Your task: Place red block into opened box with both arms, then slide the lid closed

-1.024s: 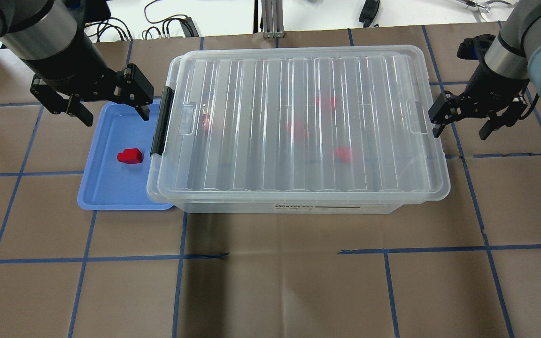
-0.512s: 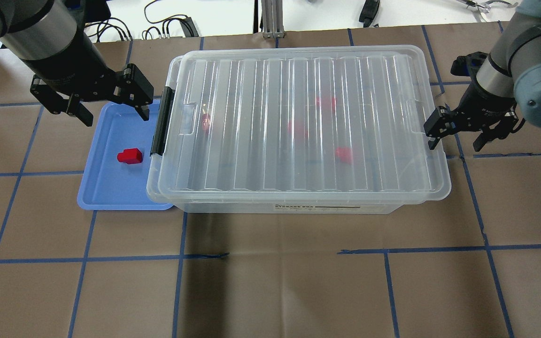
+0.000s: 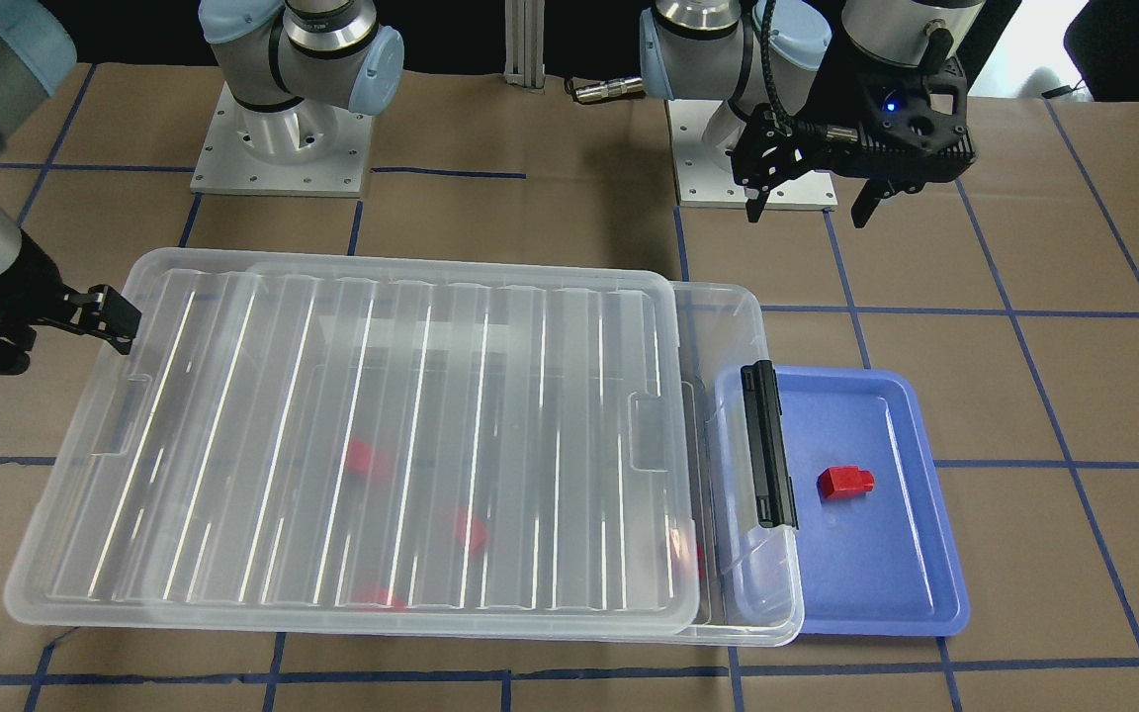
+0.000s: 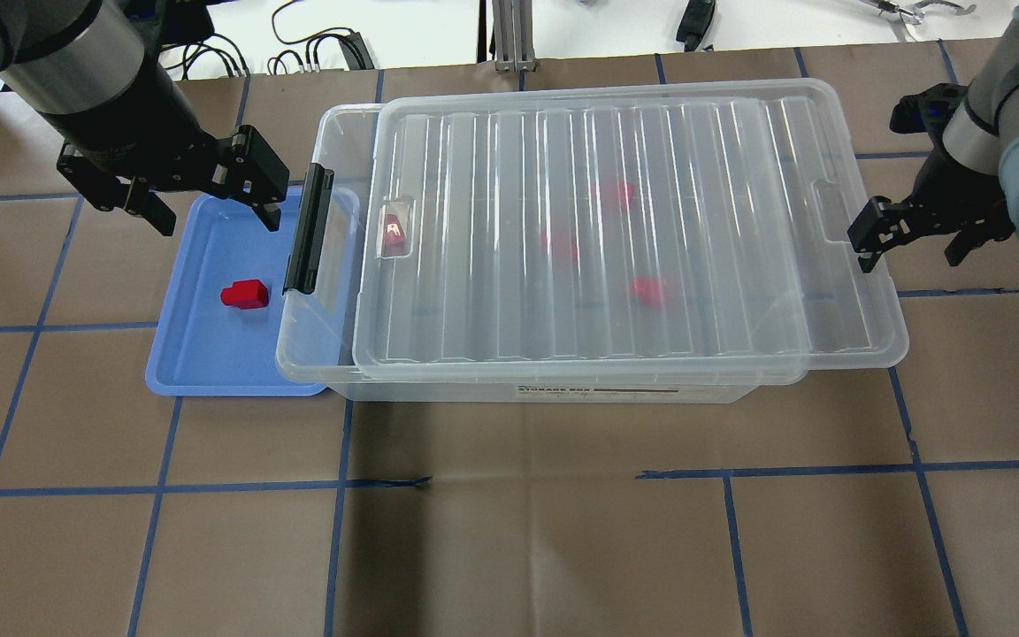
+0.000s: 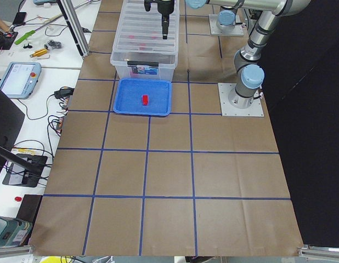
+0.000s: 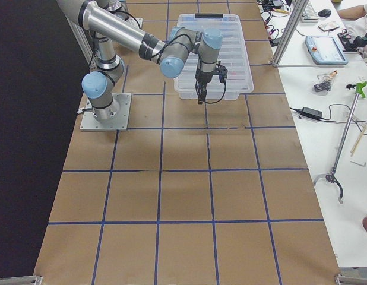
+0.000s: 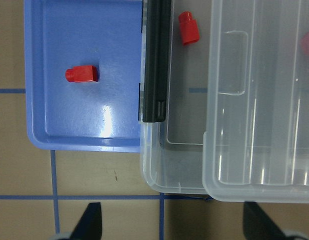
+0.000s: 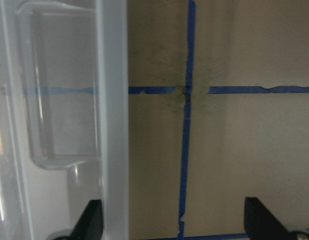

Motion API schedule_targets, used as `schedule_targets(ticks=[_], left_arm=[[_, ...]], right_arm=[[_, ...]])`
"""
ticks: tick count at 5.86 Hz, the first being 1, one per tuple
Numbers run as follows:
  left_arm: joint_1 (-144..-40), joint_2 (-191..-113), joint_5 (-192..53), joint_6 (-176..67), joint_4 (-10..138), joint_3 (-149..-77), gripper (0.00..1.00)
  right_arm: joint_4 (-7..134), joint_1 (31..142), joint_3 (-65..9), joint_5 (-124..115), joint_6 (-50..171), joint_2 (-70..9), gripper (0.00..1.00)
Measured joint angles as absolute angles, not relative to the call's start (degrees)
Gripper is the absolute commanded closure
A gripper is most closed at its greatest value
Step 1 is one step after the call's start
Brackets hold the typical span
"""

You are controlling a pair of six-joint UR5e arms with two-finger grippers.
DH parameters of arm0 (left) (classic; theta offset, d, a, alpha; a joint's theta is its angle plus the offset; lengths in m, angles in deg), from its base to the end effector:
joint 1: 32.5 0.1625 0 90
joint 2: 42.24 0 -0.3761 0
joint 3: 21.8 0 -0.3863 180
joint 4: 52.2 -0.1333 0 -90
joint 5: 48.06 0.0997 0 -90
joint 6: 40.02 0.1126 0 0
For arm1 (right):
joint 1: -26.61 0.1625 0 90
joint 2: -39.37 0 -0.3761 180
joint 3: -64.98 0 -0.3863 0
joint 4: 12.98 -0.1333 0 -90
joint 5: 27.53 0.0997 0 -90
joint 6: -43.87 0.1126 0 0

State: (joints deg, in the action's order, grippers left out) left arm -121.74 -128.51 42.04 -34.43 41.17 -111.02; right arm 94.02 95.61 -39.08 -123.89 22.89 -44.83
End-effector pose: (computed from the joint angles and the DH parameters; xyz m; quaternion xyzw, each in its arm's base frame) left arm -0.1270 -0.4643 0.4576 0.0421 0.9991 -0.0099 0.0014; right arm -0.0647 -0.5057 0.2887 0.0012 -0.9981 -0.0431 0.0429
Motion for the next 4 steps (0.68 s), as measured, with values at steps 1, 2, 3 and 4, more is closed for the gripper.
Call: schedule_targets(ticks=[1, 2, 3, 4], left_arm=[[-121.34, -128.66, 42.30, -24.35, 41.24, -111.17, 0.02], [-120.97, -128.85, 42.50, -10.69, 41.29, -111.65, 0.02], [-119.92, -128.97, 42.57, 2.86, 40.65, -112.70, 0.02], [-117.76, -129.18, 42.44, 14.55, 39.36, -114.05, 0.02]], right_arm=[[94.38, 91.57, -39.08, -124.26, 19.30, -44.83, 0.00], [94.47, 87.69, -39.08, -124.41, 17.11, -44.86, 0.00], [94.77, 84.64, -39.08, -124.54, 16.10, -44.89, 0.00], [95.32, 82.88, -38.92, -125.40, 15.46, -44.89, 0.00]])
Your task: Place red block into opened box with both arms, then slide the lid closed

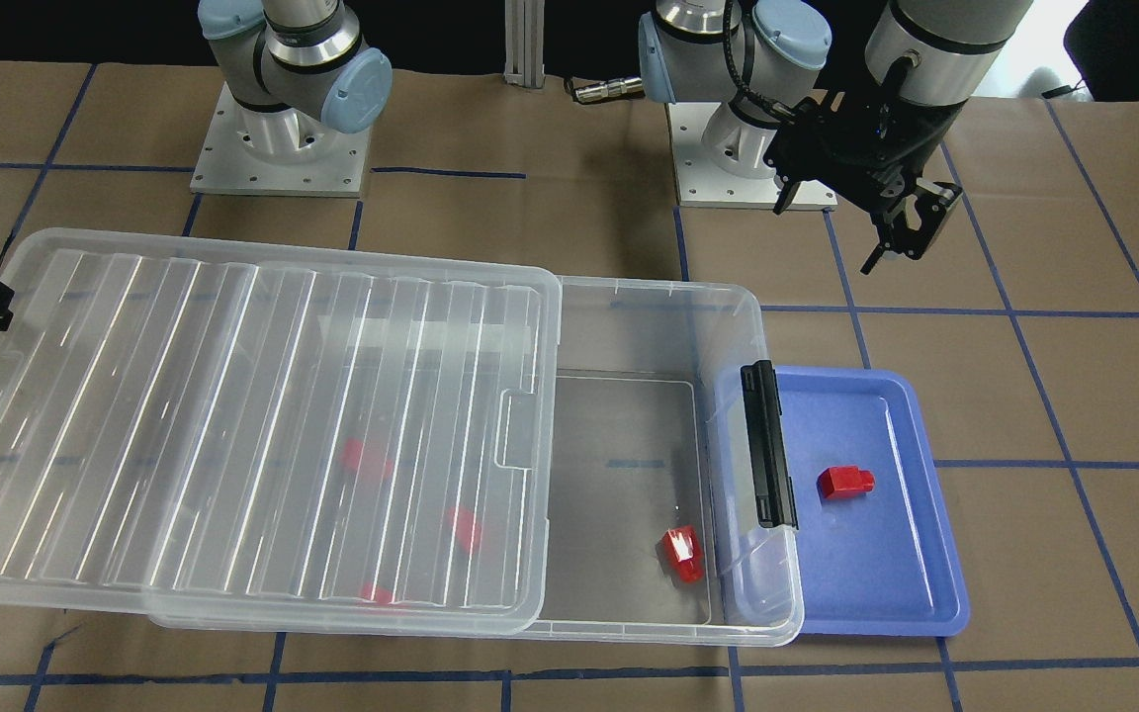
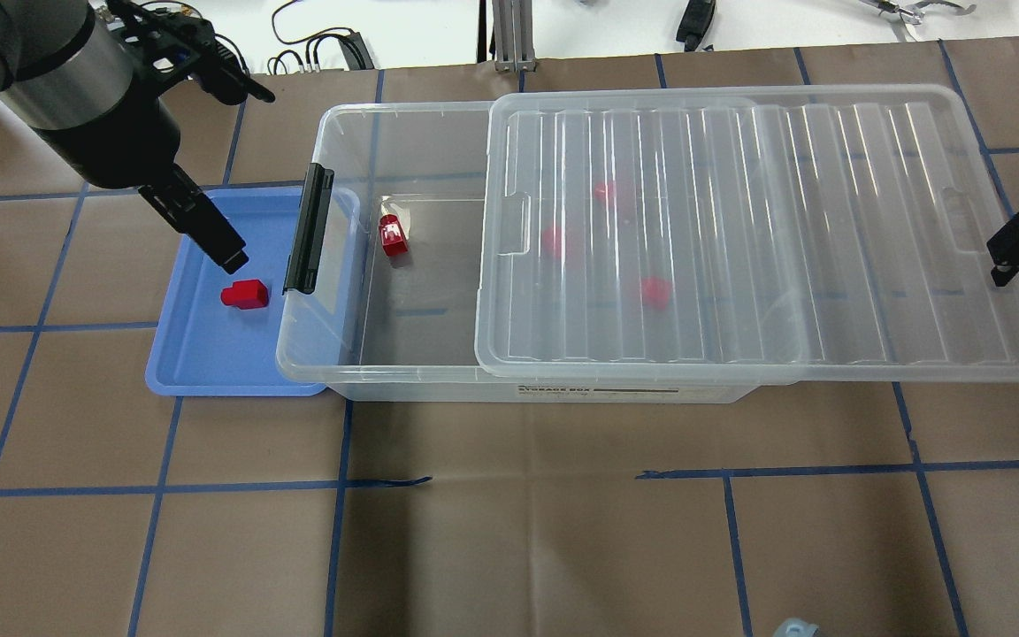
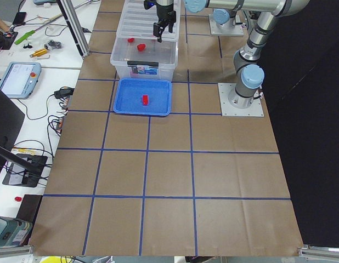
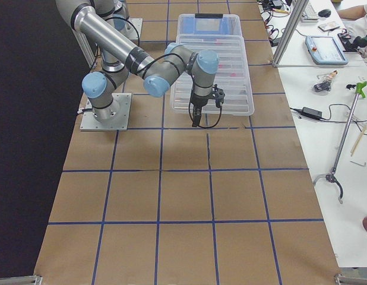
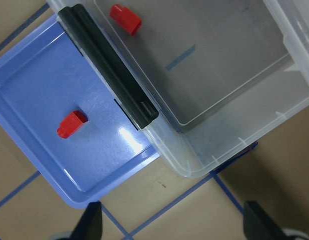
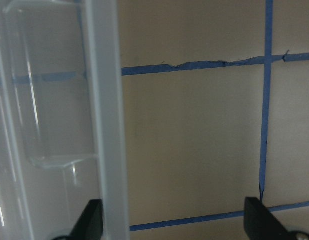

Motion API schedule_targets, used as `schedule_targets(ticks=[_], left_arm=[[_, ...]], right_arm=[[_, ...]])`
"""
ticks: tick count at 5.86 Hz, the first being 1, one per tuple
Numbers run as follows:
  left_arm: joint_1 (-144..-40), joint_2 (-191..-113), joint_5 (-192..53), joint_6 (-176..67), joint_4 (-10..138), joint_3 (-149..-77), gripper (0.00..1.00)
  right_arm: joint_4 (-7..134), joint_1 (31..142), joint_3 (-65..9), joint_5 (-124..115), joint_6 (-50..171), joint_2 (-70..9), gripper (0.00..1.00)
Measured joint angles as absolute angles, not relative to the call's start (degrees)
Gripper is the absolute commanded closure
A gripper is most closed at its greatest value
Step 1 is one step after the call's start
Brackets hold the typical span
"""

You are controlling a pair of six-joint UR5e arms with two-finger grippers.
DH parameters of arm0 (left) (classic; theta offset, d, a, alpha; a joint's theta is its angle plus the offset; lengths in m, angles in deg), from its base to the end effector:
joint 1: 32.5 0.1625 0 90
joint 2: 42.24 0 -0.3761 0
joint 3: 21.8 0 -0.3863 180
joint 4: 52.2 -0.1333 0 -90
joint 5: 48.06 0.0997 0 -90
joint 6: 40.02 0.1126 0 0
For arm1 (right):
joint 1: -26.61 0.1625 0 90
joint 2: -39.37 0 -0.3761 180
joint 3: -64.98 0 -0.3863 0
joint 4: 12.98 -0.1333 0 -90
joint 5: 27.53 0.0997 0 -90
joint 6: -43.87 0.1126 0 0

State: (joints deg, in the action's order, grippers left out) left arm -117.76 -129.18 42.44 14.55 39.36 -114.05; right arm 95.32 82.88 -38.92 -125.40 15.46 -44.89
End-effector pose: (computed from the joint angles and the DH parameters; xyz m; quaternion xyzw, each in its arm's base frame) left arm -0.0935 -0.4737 0.4296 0.4213 0.9069 0.0078 0.0006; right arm -0.1788 -0.4800 0.2930 -0.0455 -0.9965 -0.0454 0.0528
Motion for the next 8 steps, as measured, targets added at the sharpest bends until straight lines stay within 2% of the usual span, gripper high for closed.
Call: schedule_targets(ticks=[4, 6, 8], left_arm=[[-110.22, -131.85, 41.81, 48.12, 32.03, -117.46, 0.02], [-107.96, -138.19, 41.77, 54.90, 26.75, -117.83, 0.03], [-107.65, -145.87, 41.80, 60.69, 20.43, -118.20, 0.02]], right_arm=[[94.84, 82.33, -35.89, -127.77, 16.68, -46.53, 0.00], [87.34, 85.05, -29.84, -125.75, 23.34, -48.85, 0.00], [75.34, 92.48, -22.17, -123.42, 36.83, -49.58, 0.00]])
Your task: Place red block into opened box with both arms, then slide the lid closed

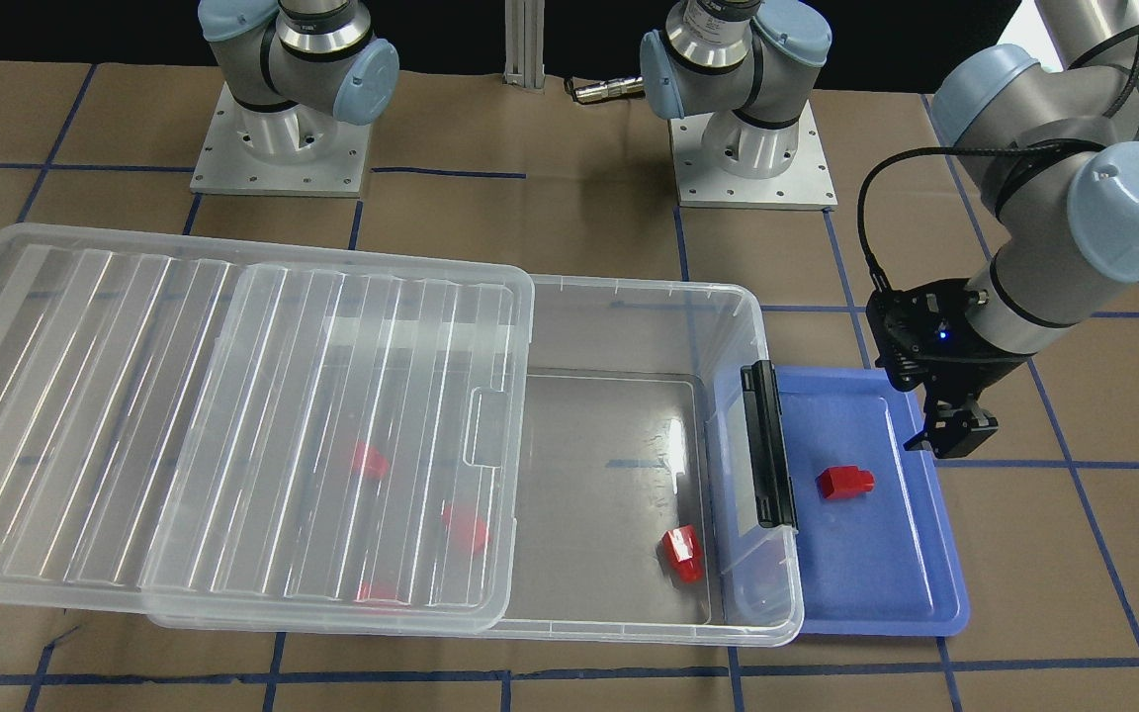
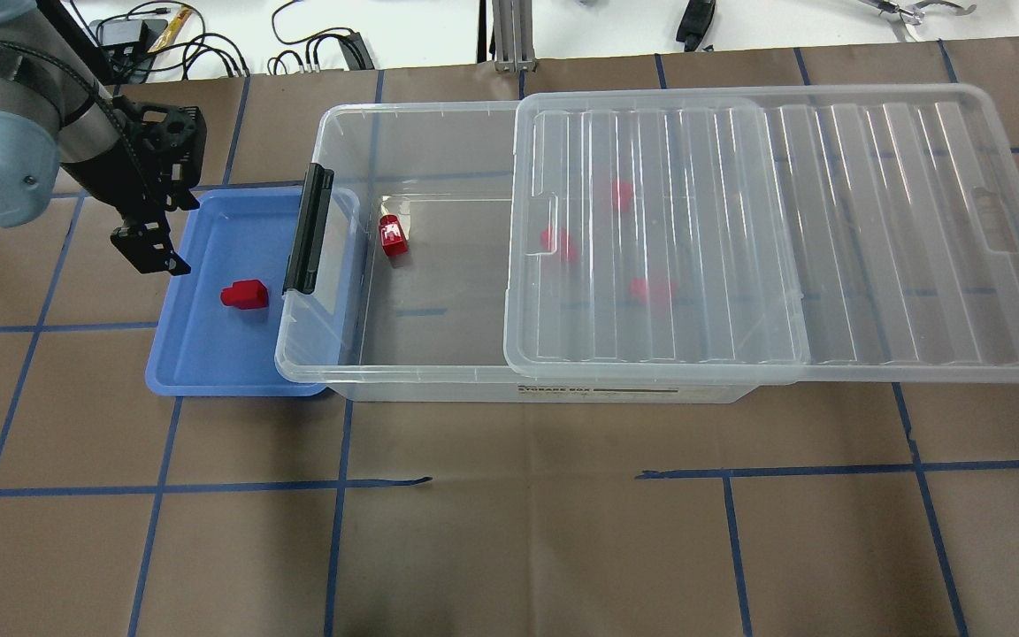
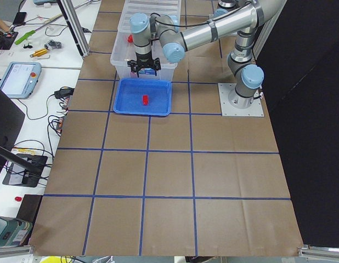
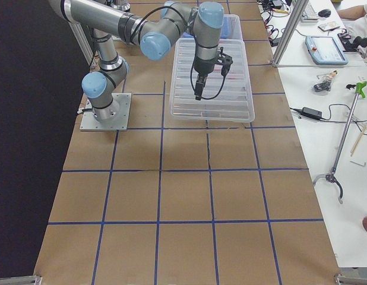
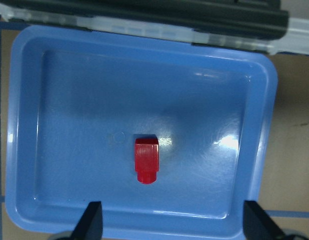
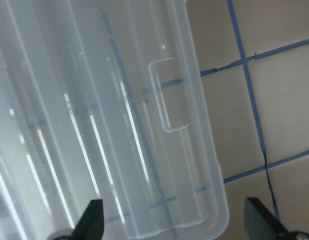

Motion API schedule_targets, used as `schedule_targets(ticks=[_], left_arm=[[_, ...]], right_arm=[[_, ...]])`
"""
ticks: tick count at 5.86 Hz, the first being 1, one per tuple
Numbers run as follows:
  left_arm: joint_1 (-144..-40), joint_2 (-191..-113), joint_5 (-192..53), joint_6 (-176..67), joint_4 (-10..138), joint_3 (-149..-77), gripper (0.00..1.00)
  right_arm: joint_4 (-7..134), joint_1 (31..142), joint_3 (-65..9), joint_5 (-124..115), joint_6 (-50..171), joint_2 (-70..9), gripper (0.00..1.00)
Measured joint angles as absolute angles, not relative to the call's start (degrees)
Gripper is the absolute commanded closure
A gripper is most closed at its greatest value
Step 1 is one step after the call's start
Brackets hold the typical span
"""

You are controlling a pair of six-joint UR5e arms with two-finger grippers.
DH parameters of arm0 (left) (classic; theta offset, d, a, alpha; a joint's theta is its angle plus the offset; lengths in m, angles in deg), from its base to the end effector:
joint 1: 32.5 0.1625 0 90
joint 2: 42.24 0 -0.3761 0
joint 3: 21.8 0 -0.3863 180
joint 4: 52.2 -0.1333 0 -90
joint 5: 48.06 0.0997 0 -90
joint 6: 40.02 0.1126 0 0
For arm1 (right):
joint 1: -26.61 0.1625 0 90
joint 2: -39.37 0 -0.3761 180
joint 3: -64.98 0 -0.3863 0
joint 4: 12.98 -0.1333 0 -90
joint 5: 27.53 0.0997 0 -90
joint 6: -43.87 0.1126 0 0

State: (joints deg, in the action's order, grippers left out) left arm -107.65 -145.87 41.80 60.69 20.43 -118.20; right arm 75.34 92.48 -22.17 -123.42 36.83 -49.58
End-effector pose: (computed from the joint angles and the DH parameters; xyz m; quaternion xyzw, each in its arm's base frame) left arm 0.0108 -0.5619 0.2786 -0.6809 -0.7320 -0.0113 0.0203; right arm -0.0904 -0.4996 0.4389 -0.1484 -0.9876 -0.0128 0.0498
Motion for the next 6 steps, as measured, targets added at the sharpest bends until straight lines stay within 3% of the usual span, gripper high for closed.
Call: schedule_targets(ticks=[4, 5, 6], left_arm=[[-106.93, -156.91, 41.72, 63.10, 10.82, -121.41, 0.03], [-106.89, -157.86, 41.75, 62.38, 9.74, -122.62, 0.63], [-106.86, -158.31, 41.76, 62.31, 8.59, -123.29, 0.83]], right_arm=[[71.47, 112.13, -16.60, -118.28, 54.71, -49.12, 0.00], [71.65, 114.60, -16.65, -117.98, 56.38, -48.87, 0.00], [71.92, 115.45, -16.83, -117.63, 56.93, -48.57, 0.00]])
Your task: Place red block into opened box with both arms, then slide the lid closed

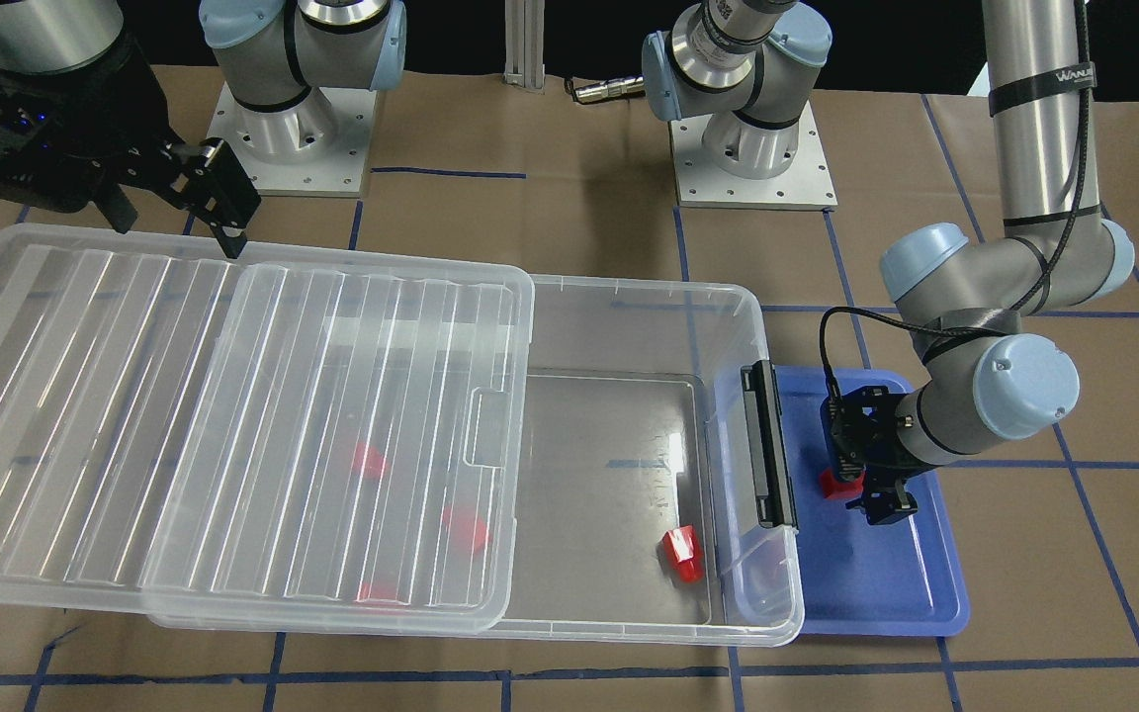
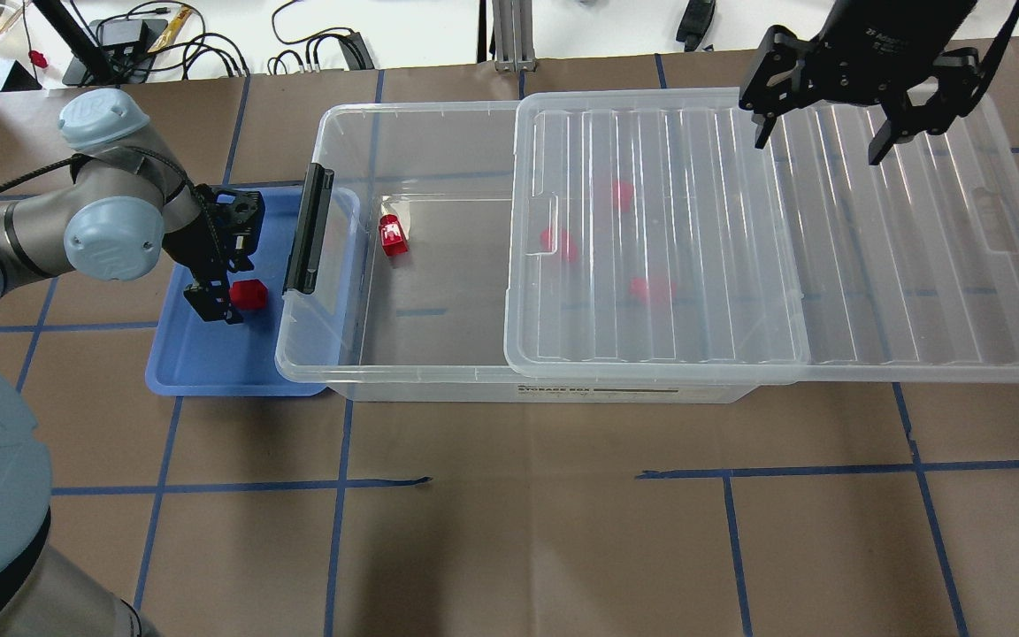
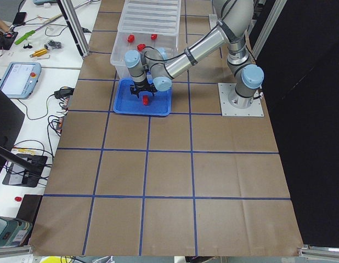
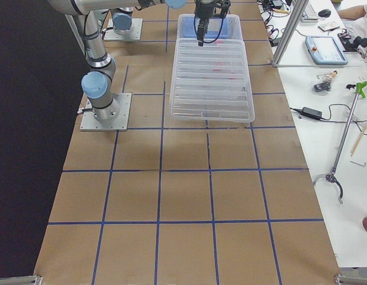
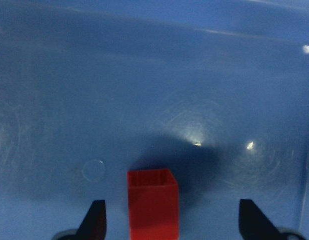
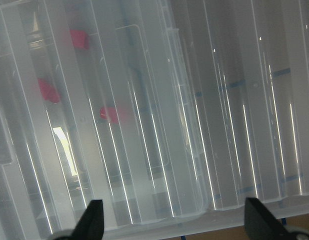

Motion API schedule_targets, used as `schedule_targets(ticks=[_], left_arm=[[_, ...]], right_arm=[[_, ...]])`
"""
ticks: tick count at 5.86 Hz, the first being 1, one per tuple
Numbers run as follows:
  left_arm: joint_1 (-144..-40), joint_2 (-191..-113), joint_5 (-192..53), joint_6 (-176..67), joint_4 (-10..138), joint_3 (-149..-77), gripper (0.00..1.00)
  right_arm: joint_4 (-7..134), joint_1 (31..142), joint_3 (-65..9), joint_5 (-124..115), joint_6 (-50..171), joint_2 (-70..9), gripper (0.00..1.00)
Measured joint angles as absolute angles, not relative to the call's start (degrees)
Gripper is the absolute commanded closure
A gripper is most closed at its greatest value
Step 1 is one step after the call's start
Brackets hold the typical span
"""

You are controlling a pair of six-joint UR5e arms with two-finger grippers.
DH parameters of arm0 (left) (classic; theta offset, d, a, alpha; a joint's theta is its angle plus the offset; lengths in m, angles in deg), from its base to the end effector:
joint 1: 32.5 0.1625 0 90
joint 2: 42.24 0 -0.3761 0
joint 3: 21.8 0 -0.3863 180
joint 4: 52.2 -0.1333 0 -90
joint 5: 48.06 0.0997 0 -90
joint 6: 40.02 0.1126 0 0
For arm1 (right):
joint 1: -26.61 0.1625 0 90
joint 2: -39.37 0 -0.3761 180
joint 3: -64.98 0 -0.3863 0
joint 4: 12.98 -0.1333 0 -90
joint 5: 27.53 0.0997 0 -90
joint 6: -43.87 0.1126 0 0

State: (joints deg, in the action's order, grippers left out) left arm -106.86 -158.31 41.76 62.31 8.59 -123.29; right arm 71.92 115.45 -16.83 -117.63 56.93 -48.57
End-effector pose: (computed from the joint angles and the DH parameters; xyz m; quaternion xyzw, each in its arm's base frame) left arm 0.0206 -0.5693 0.1390 -0.6845 -0.7254 -0.0362 0.0632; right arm 0.1230 -0.5019 0.4688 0.1238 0.9923 -0.0090 0.0001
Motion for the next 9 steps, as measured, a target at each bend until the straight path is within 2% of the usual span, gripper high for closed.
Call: schedule_targets(ticks=[1, 4, 7, 9], left_arm=[[-106.86, -158.47, 41.96, 62.46, 8.14, -123.42, 0.99], [-107.31, -157.32, 42.35, 61.84, 8.51, -122.21, 1.00], [-110.96, -146.78, 41.43, 56.33, 24.87, -115.18, 1.00], [-116.54, -141.66, 38.19, 48.71, 29.54, -113.21, 1.00]], right_arm=[[72.10, 115.67, -16.96, -117.47, 57.09, -48.29, 0.00], [72.23, 115.73, -17.08, -117.48, 56.56, -47.72, 0.00], [72.19, 115.72, -17.11, -117.48, 56.42, -47.36, 0.00], [72.18, 115.67, -17.11, -117.56, 56.30, -47.37, 0.00]])
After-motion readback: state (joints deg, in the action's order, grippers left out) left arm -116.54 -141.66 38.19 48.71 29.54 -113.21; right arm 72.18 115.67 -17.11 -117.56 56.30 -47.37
